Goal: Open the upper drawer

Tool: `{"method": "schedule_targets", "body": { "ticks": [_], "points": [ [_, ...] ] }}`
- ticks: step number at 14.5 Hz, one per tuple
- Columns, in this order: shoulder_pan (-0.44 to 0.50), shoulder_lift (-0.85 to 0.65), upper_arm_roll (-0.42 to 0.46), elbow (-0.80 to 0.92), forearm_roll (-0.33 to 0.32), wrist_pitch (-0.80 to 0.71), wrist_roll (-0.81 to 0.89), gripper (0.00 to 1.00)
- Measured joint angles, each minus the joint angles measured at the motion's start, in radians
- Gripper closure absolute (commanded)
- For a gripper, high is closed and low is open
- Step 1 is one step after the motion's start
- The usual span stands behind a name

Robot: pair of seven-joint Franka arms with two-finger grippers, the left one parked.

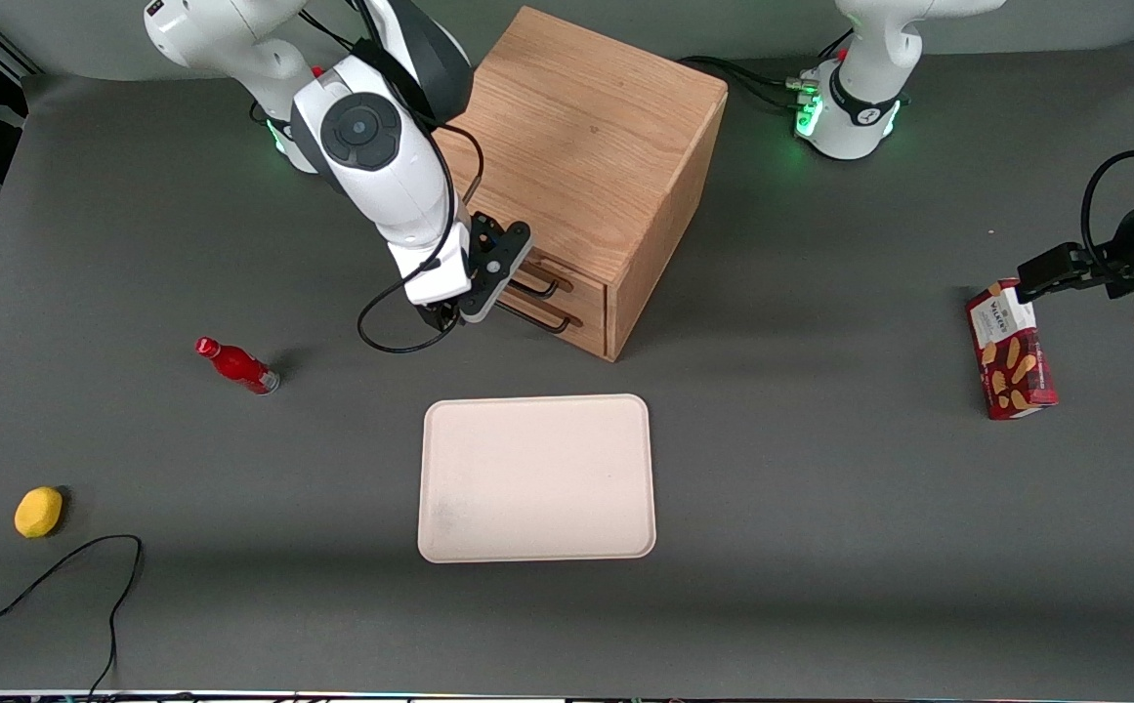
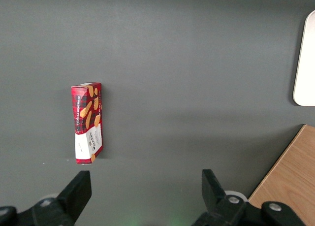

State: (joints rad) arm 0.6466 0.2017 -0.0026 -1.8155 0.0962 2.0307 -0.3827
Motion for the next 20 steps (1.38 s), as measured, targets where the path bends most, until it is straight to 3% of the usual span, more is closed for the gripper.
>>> {"method": "schedule_targets", "body": {
  "ticks": [15, 20],
  "points": [
    [0.000, 0.017, 0.001, -0.054, -0.004, 0.072, -0.003, 0.00],
    [0.001, 0.034, 0.006, -0.011, -0.060, 0.061, -0.003, 0.00]
  ]
}}
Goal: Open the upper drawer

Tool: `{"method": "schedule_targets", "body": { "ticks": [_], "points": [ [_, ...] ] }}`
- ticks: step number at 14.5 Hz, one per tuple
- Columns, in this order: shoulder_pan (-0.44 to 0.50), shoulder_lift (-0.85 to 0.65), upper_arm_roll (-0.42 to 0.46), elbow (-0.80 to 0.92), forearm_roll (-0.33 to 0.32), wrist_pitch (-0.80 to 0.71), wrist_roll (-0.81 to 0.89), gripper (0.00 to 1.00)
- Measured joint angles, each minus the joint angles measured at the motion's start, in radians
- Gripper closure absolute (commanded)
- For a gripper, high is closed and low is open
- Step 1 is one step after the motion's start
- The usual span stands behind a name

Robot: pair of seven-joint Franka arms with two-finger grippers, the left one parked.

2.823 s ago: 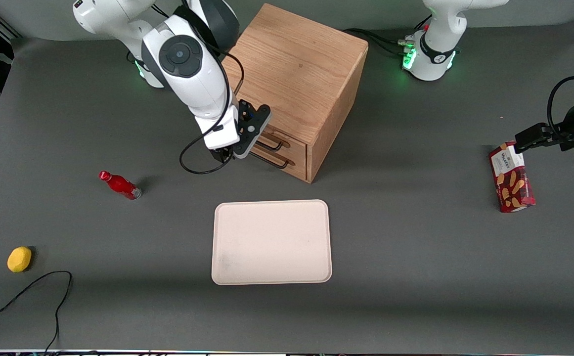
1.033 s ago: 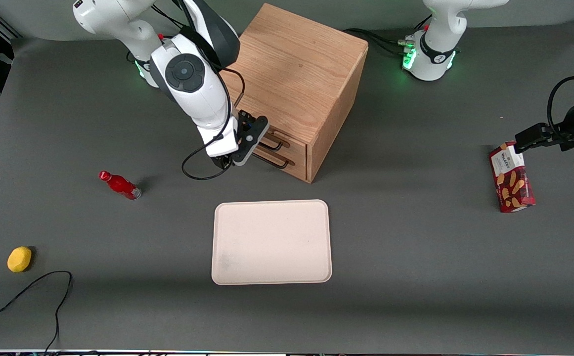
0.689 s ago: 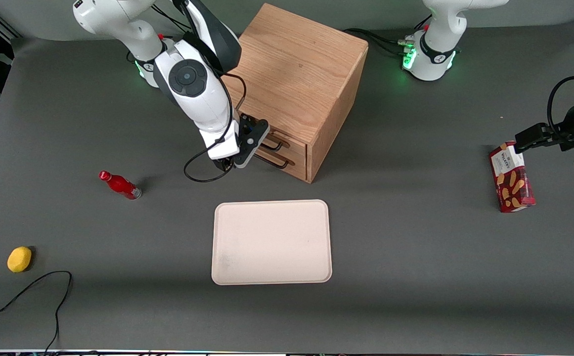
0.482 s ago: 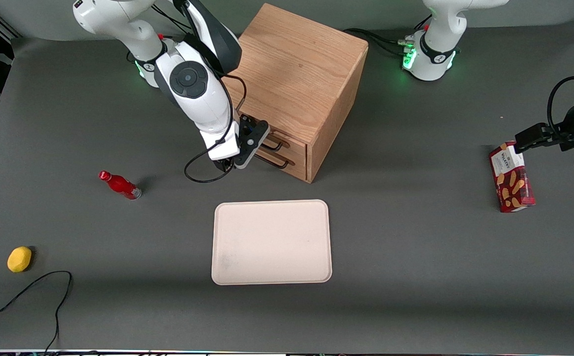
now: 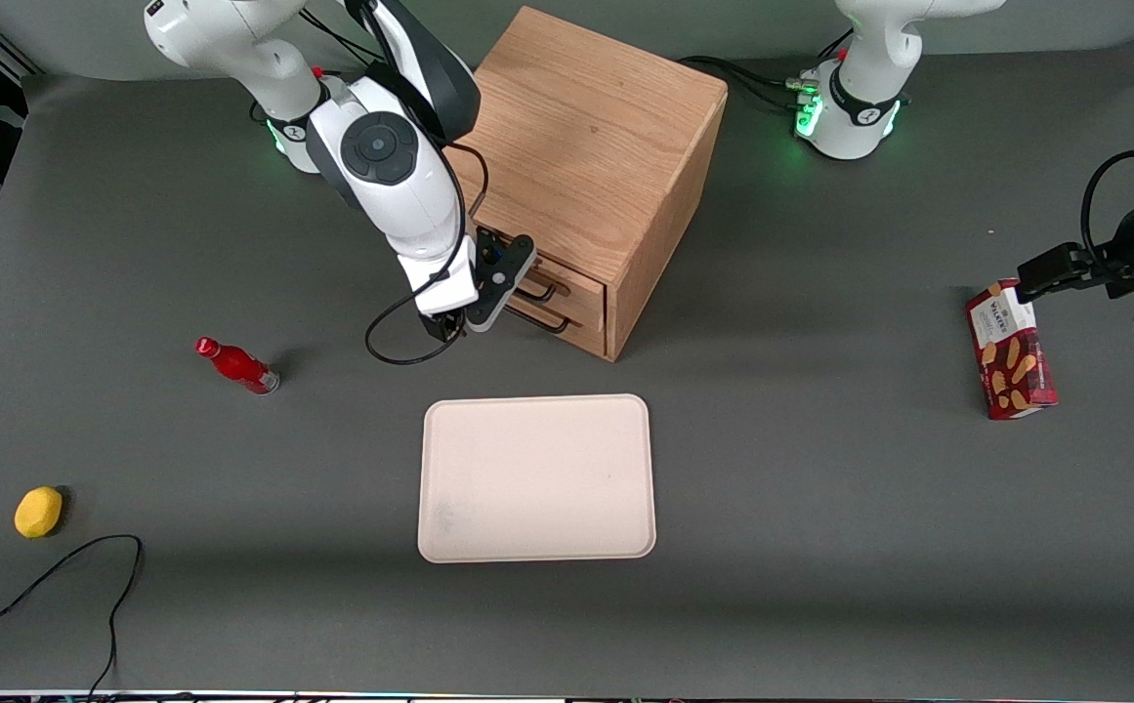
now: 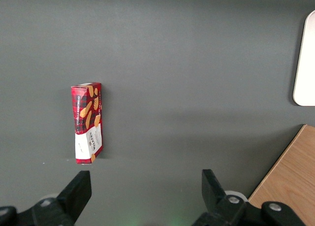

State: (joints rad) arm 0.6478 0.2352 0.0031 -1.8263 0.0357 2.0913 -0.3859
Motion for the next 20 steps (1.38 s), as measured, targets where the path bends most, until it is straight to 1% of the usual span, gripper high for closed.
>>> {"method": "schedule_targets", "body": {
  "ticks": [6, 20],
  "points": [
    [-0.009, 0.037, -0.005, 0.038, -0.006, -0.011, -0.025, 0.00],
    [-0.089, 0.068, -0.010, 0.100, -0.007, -0.011, -0.130, 0.00]
  ]
}}
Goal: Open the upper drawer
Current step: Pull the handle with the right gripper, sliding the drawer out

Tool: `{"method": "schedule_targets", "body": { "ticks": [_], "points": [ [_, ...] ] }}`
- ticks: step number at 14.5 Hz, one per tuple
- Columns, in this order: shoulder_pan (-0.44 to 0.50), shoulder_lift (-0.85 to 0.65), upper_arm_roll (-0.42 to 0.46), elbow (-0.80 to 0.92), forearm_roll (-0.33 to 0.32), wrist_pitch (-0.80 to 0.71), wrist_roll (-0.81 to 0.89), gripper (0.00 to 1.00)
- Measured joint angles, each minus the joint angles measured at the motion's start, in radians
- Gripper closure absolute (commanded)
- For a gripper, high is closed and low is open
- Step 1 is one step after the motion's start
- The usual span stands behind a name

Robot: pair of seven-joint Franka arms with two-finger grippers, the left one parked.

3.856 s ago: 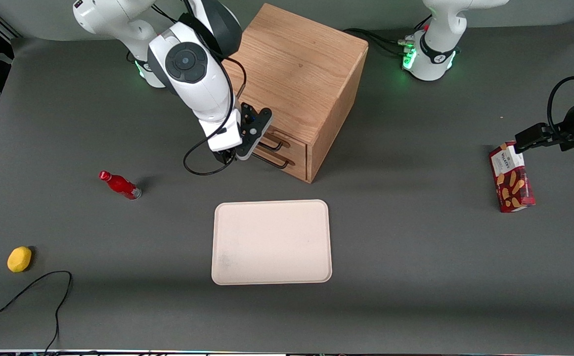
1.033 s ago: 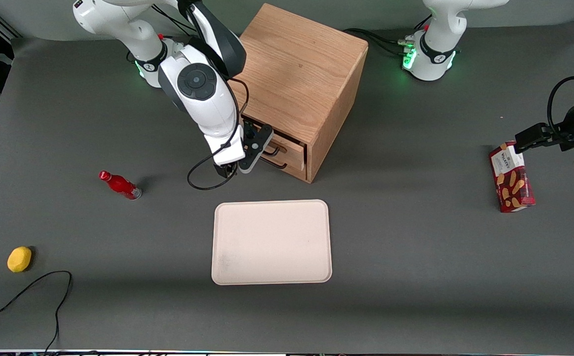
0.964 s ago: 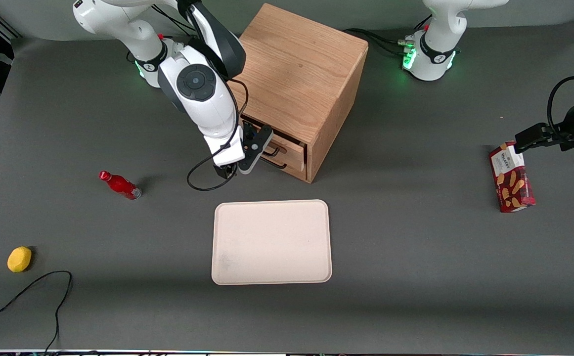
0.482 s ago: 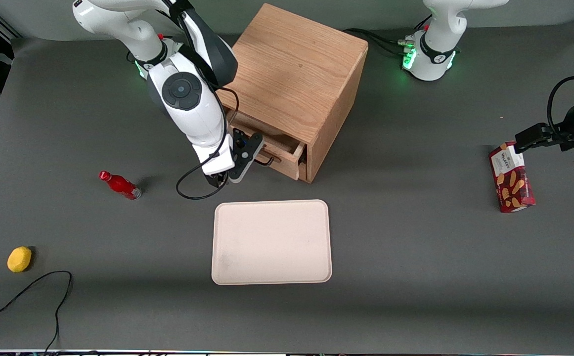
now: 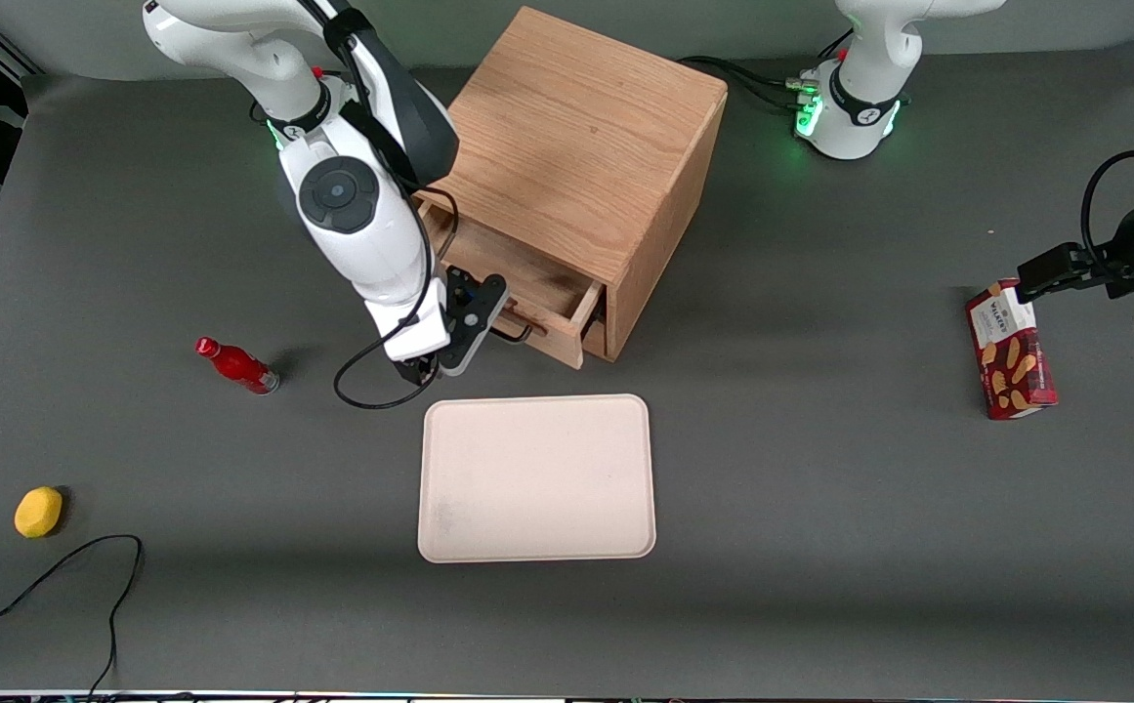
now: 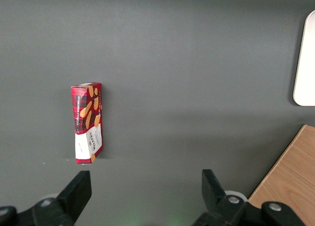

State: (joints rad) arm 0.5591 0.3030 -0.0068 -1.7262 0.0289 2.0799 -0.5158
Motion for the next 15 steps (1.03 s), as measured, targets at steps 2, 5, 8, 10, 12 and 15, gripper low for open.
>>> {"method": "schedule_targets", "body": {
  "ticks": [2, 5, 8, 10, 12, 15],
  "points": [
    [-0.017, 0.008, 0.000, 0.013, 0.000, 0.000, -0.010, 0.00],
    [-0.029, 0.025, 0.000, 0.033, 0.000, 0.000, -0.014, 0.00],
    [-0.039, 0.044, 0.000, 0.056, 0.000, -0.001, -0.030, 0.00],
    [-0.050, 0.054, 0.000, 0.068, 0.000, -0.001, -0.038, 0.00],
    [-0.059, 0.061, 0.000, 0.074, 0.001, -0.001, -0.050, 0.00],
    [-0.073, 0.073, 0.000, 0.087, 0.005, -0.001, -0.070, 0.00]
  ]
}}
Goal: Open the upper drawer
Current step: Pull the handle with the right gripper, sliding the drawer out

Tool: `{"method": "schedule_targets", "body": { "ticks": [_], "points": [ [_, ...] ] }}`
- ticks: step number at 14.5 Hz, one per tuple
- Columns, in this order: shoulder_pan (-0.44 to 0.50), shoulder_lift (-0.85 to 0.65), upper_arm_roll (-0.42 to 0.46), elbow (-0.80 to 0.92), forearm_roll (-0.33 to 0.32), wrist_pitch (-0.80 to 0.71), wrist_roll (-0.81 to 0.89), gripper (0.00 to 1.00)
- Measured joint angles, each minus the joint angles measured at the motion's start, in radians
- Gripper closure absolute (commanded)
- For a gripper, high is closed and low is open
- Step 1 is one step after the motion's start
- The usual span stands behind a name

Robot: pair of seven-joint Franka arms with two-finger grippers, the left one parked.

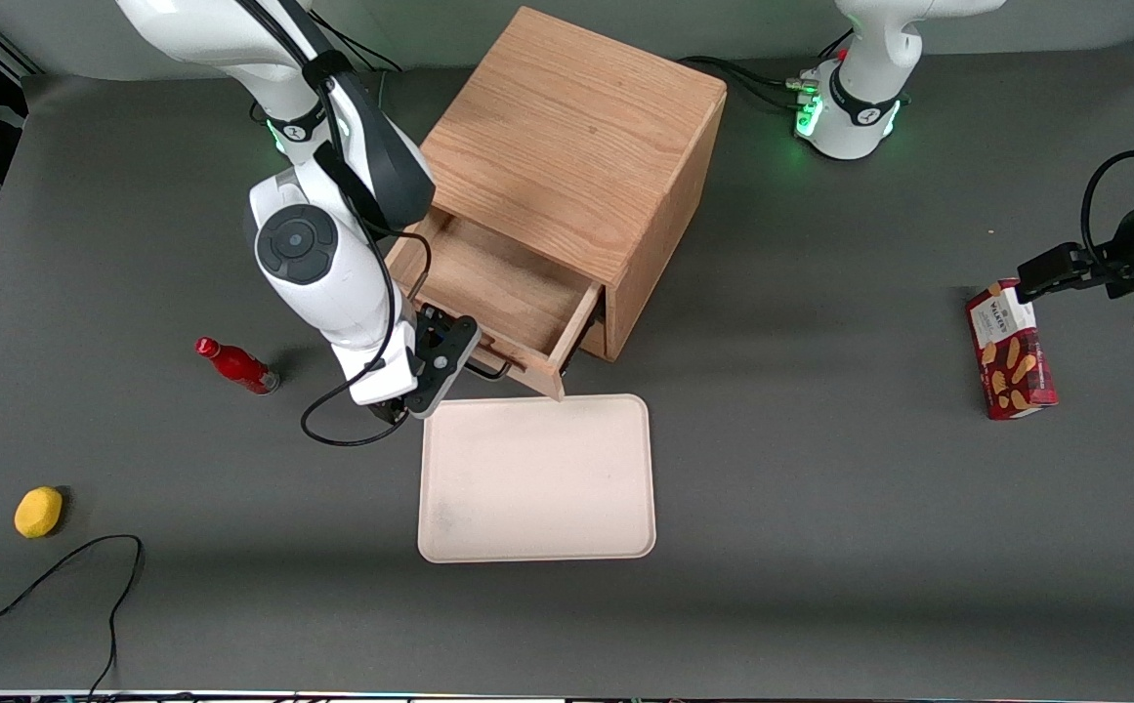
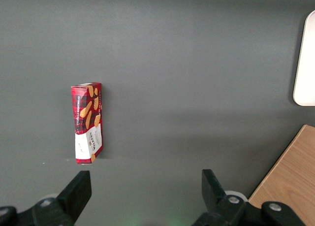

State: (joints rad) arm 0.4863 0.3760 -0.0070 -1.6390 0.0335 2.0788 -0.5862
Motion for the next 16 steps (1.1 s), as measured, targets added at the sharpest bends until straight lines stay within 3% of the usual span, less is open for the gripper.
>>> {"method": "schedule_targets", "body": {
  "ticks": [16],
  "points": [
    [-0.049, 0.027, 0.000, 0.059, 0.072, -0.020, -0.050, 0.00]
  ]
}}
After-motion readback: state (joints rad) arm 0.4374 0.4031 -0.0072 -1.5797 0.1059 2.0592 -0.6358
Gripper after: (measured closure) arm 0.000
